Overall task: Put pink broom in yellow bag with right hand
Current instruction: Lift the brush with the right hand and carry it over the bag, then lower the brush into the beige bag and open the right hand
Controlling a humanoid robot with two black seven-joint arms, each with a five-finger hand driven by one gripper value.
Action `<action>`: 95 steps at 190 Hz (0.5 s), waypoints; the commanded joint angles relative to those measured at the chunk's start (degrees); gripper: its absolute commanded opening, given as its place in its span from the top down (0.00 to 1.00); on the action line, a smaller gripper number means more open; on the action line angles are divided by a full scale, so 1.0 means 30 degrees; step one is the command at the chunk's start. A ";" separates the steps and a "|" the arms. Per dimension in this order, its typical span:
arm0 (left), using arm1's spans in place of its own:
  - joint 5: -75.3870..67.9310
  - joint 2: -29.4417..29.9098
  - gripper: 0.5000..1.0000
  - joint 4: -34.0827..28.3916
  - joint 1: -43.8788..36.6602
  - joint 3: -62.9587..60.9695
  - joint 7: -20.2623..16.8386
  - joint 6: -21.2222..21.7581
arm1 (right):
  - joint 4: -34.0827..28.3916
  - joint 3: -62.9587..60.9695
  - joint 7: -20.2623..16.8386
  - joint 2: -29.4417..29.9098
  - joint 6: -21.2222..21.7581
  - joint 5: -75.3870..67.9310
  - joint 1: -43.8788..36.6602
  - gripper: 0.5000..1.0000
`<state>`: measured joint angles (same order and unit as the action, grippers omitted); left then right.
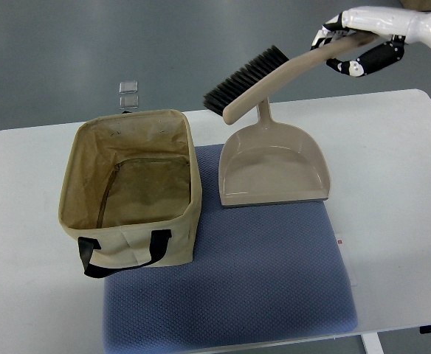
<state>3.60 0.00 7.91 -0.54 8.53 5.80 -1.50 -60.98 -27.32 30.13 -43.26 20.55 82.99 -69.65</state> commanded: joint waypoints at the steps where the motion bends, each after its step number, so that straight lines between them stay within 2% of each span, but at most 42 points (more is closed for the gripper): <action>1: 0.0000 0.0000 0.00 0.0000 0.0003 0.0000 0.0000 0.0001 | 0.0989 0.0054 -0.0052 0.1735 0.0385 0.0080 -0.1453 1.00; 24: 0.0000 0.0000 0.00 0.0000 0.0003 0.0000 0.0000 0.0001 | 0.1429 0.0288 -0.0140 0.3961 0.0590 0.0343 -0.2420 1.00; 42: 0.0000 0.0000 0.00 0.0000 0.0003 0.0000 0.0000 0.0001 | 0.1751 0.0580 -0.0697 0.5688 0.0620 0.0577 -0.2858 1.00; 95: 0.0000 0.0000 0.00 0.0000 0.0003 0.0000 0.0000 0.0001 | 0.3099 0.1664 -0.0785 0.9761 0.0385 0.2217 -0.2888 1.00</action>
<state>3.60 0.00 7.91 -0.53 8.52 5.80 -1.49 -52.81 -24.02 27.80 -17.67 22.11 87.46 -78.64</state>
